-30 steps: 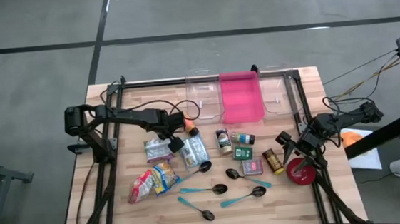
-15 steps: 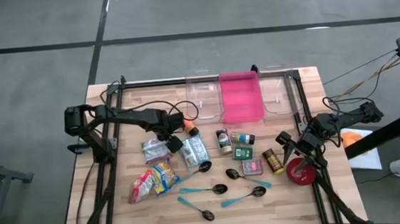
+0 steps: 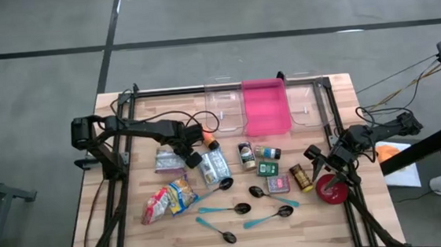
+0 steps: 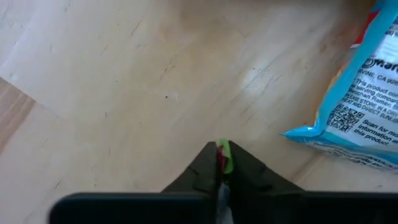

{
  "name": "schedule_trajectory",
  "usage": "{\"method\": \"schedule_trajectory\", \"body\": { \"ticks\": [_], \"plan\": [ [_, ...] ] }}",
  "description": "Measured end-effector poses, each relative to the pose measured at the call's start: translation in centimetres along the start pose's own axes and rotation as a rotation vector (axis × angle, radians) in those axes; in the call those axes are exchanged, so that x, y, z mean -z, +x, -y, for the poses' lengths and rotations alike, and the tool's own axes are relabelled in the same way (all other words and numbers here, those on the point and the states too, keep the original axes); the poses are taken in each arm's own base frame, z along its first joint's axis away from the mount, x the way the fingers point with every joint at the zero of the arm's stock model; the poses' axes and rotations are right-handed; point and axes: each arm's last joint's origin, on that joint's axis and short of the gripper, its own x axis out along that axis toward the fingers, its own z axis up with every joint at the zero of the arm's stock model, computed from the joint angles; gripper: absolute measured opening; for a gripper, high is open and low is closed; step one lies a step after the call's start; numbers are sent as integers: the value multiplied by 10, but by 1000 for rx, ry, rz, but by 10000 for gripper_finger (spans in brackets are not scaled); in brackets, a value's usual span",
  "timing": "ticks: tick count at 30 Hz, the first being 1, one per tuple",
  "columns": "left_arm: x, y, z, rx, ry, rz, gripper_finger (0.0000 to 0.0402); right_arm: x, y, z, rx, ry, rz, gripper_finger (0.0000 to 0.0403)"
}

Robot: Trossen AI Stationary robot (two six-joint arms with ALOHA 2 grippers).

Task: Pick & Place Food Item
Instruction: Put the green noodle pack into the left transparent bin

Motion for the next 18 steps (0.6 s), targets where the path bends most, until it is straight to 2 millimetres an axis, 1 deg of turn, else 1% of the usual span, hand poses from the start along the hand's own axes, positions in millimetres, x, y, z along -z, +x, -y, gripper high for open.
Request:
{"method": "schedule_trajectory", "body": {
  "ticks": [2, 10, 13, 18],
  "plan": [
    [-1, 0, 0, -1, 0, 9, 5, 0, 0, 0, 0, 1, 0, 206],
    [-2, -1, 1, 9, 6, 29, 2, 0, 0, 0, 0, 0, 0, 206],
    [-3, -7, 2, 26, 35, 64, 2, 0, 0, 0, 0, 2, 0, 206],
    [-4, -26, 3, 61, 61, 158, 2, 0, 0, 0, 0, 2, -1, 206]
  ]
}}
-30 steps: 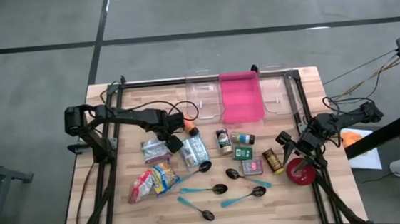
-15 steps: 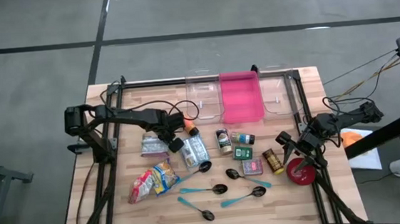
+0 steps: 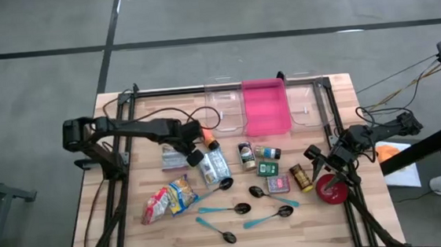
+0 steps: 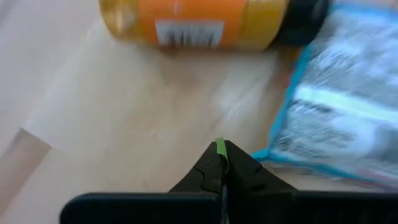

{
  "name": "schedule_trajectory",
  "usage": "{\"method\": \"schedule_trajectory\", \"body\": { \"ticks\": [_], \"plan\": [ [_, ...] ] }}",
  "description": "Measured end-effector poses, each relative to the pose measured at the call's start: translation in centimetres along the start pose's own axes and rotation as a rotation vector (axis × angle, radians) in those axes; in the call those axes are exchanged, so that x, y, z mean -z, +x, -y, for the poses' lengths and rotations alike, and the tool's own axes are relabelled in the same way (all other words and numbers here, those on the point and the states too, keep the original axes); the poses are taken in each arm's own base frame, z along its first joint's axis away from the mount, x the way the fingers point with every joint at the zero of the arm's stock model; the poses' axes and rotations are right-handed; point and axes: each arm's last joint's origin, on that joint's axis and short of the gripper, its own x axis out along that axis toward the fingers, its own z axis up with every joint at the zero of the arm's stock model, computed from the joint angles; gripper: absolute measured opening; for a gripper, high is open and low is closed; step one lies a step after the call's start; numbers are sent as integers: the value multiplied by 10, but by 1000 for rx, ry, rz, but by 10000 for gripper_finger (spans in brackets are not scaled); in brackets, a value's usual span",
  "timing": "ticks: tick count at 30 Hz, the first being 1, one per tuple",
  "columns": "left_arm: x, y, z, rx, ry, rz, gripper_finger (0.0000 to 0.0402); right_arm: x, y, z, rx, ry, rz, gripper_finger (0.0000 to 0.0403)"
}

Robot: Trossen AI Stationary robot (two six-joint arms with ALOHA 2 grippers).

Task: Pick & Place Food Item
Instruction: Put the green noodle pack into the left transparent bin

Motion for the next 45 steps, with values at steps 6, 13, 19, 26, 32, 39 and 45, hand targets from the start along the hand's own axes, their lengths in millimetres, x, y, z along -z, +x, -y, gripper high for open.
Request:
{"method": "schedule_trajectory", "body": {
  "ticks": [6, 13, 19, 26, 32, 39, 45],
  "plan": [
    [-2, -30, 1, -6, -2, 162, 2, 1, 0, 0, 1, 2, -5, 206],
    [4, -71, 7, -30, 25, 368, 2, 1, 0, 0, 1, 3, -6, 206],
    [7, -103, 16, -44, 85, 594, 2, 1, 0, 0, 1, 4, -7, 206],
    [-5, -124, 27, -85, 219, 852, 2, 1, 0, 0, 2, 6, -11, 206],
    [-23, -134, 29, -137, 307, 1043, 2, 1, 0, 0, 1, 6, -11, 206],
    [-47, -133, 24, -238, 366, 1197, 2, 1, 0, 0, 1, 7, -11, 206],
    [-73, -119, 11, -313, 312, 1268, 2, 1, 0, 0, 1, 7, -12, 206]
  ]
}}
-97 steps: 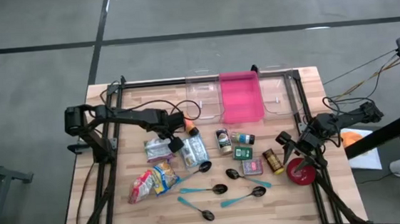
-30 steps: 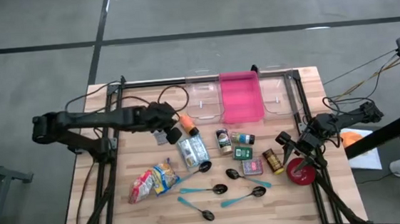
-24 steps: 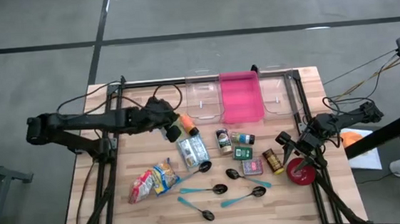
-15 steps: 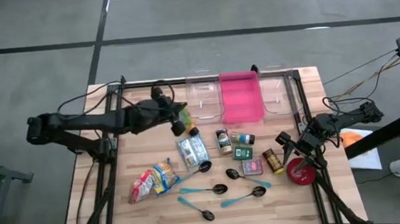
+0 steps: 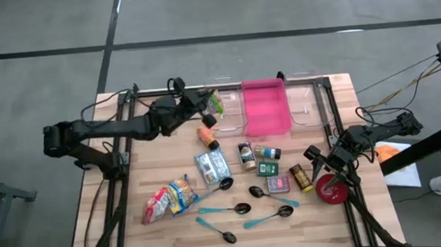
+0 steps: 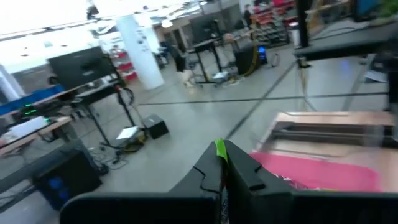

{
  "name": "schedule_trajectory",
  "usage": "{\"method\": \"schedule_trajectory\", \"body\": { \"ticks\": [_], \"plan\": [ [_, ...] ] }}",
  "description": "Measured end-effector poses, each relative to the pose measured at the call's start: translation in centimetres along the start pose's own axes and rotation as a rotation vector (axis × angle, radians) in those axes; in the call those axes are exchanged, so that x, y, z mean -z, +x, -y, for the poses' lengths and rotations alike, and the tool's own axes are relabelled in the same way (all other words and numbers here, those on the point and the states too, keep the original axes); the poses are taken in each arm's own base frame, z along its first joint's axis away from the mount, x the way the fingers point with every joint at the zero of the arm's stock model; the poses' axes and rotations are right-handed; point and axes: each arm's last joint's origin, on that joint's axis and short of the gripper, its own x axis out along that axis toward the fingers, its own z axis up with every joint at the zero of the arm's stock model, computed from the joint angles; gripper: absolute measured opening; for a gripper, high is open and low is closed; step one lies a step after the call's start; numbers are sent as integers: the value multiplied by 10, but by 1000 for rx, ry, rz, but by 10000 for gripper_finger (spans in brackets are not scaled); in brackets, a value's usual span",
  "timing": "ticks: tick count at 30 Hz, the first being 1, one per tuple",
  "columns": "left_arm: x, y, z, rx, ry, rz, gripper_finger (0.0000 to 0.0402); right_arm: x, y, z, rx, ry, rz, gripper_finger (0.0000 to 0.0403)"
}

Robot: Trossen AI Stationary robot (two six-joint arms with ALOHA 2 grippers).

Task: Pick & Place Food Item
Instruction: Put the green noodle pack into the left transparent bin

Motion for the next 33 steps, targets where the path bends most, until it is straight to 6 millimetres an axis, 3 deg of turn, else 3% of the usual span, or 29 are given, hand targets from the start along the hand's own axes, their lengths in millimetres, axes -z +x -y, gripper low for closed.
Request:
{"method": "schedule_trajectory", "body": {
  "ticks": [11, 18, 25, 33],
  "plan": [
    [25, 68, -28, -92, -74, -99, 2, 0, 0, 0, 0, 0, 0, 206],
    [45, 103, -34, -112, -81, -239, 2, 0, 0, 0, 0, -1, -1, 206],
    [68, 121, -32, -125, -140, -309, 2, 0, 0, 0, 0, 1, -1, 206],
    [82, 123, -29, -126, -223, -372, 2, 0, 0, 0, 0, -1, -1, 206]
  ]
}}
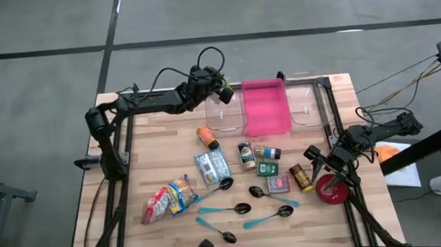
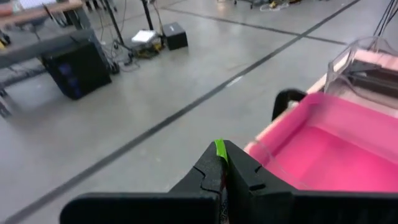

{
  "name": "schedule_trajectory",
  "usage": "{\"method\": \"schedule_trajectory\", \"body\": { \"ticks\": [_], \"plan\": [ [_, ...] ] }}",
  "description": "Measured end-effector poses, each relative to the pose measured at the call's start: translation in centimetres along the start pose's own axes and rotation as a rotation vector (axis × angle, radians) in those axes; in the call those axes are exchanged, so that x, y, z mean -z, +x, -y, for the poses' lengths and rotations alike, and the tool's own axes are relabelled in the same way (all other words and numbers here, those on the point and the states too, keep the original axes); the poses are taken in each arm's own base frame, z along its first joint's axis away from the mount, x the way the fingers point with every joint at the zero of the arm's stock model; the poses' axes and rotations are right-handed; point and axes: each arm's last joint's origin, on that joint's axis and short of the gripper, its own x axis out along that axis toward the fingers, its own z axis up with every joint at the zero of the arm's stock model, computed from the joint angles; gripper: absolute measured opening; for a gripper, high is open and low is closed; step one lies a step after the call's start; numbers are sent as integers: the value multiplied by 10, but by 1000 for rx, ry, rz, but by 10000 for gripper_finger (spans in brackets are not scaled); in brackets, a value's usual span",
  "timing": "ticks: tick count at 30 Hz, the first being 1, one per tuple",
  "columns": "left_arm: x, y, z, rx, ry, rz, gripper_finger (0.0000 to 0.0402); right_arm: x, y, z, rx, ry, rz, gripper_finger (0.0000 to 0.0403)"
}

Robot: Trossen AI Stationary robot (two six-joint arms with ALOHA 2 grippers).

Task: Pick & Place Food Item
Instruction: Put the green noodle pack into the left transparent bin

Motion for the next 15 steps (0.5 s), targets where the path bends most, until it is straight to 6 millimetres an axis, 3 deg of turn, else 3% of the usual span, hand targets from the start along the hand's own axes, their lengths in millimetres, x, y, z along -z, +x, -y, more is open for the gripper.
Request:
{"method": "schedule_trajectory", "body": {
  "ticks": [15],
  "plan": [
    [11, 7, -2, 53, -50, -34, 2, 0, 0, 0, 0, 0, 0, 206]
  ]
}}
